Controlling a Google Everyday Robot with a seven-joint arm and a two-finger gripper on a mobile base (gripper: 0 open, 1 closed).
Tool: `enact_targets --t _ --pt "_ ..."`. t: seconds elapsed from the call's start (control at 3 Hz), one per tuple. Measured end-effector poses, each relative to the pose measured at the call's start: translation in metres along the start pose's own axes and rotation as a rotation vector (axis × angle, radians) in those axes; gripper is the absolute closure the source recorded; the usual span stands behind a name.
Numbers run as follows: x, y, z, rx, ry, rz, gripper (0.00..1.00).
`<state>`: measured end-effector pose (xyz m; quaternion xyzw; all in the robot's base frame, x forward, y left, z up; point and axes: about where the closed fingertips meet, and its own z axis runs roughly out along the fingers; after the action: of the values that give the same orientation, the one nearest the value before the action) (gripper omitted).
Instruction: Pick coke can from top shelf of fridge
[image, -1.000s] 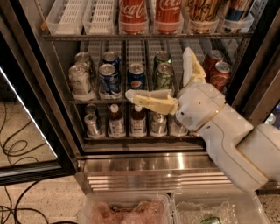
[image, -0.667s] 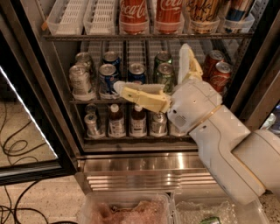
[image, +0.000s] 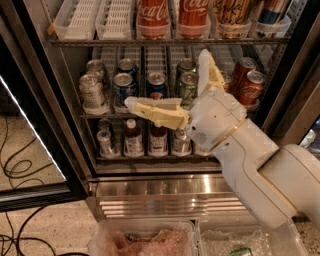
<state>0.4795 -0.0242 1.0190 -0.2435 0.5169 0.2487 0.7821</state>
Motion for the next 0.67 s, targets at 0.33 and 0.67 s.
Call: enact_targets --t 0.33,0.67 --pt "0.004 0.000 0.009 -0.016 0.006 -0.019 0.00" --pt "0.006 -0.007 0.020 -0.010 0.019 -0.052 0.00"
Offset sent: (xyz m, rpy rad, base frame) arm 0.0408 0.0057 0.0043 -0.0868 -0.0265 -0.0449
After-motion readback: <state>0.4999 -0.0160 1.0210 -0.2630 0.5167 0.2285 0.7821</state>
